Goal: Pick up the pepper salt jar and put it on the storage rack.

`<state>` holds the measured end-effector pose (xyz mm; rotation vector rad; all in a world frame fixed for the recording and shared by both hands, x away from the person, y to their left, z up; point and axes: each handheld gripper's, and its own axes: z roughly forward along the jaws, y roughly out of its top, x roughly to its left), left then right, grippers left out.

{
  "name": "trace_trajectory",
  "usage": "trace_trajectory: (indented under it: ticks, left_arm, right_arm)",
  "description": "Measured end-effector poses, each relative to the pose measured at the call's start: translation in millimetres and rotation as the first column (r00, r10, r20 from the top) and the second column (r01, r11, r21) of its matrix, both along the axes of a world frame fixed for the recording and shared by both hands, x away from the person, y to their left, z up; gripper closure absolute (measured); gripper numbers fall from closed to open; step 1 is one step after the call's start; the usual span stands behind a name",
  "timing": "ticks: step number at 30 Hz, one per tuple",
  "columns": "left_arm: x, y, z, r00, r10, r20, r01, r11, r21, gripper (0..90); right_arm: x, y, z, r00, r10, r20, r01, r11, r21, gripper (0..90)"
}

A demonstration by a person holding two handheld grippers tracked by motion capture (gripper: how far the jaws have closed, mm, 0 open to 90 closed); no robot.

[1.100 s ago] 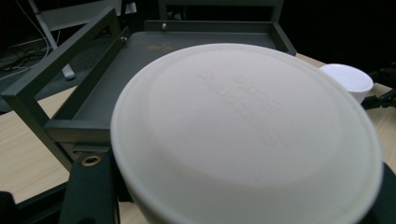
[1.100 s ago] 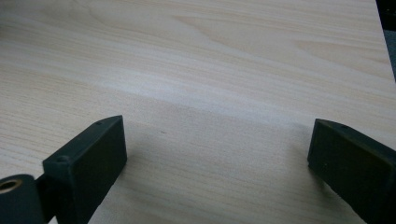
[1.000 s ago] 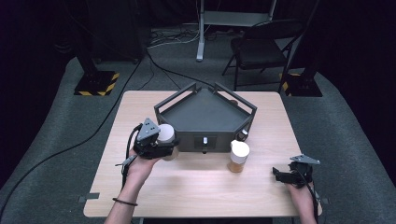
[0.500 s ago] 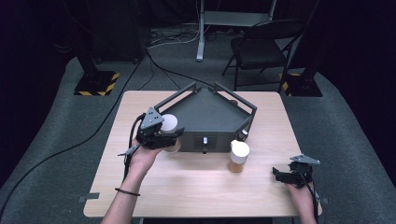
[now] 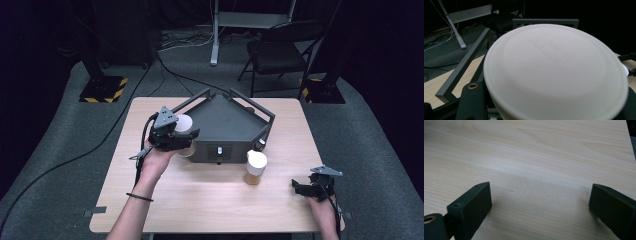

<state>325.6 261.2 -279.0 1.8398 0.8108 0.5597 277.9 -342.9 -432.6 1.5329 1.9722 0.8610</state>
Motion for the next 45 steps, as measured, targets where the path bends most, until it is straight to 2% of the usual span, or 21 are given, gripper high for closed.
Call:
trace_trajectory:
  ticks: [8,14,26,31,34,45]
  left_arm:
    - [8.3,-3.5,7.0,0.9999,0.013,0.002,-0.013,0.9999,-0.005,34.0]
    - [18.7,-9.7,11.3,0.9994,0.035,-0.002,-0.035,0.9994,0.006,34.0]
    - [39.8,-23.6,12.7,0.9976,0.067,-0.016,-0.066,0.9975,0.024,34.0]
    - [47.2,-28.7,13.7,0.997,0.075,-0.016,-0.075,0.997,0.016,34.0]
    - [51.2,-34.0,15.2,0.9967,0.08,-0.017,-0.079,0.9964,0.028,34.0]
    - [66.4,-47.8,13.6,0.9943,0.097,-0.046,-0.095,0.9945,0.046,34.0]
  right_arm:
    - [0.1,-0.1,0.0,1.0,0.002,0.0,-0.002,1.0,0.0,3.6]
    - [0.2,-0.1,0.0,1.0,0.003,0.0,-0.003,1.0,0.0,3.6]
    - [0.2,-0.2,0.0,1.0,0.004,0.0,-0.004,1.0,-0.001,3.7]
    - [0.2,-0.2,-0.1,1.0,0.005,0.0,-0.005,1.0,0.0,3.6]
    - [0.2,-0.2,0.0,1.0,0.005,0.0,-0.005,1.0,0.0,3.6]
    - [0.2,-0.4,-0.2,1.0,0.007,0.001,-0.007,1.0,-0.001,3.6]
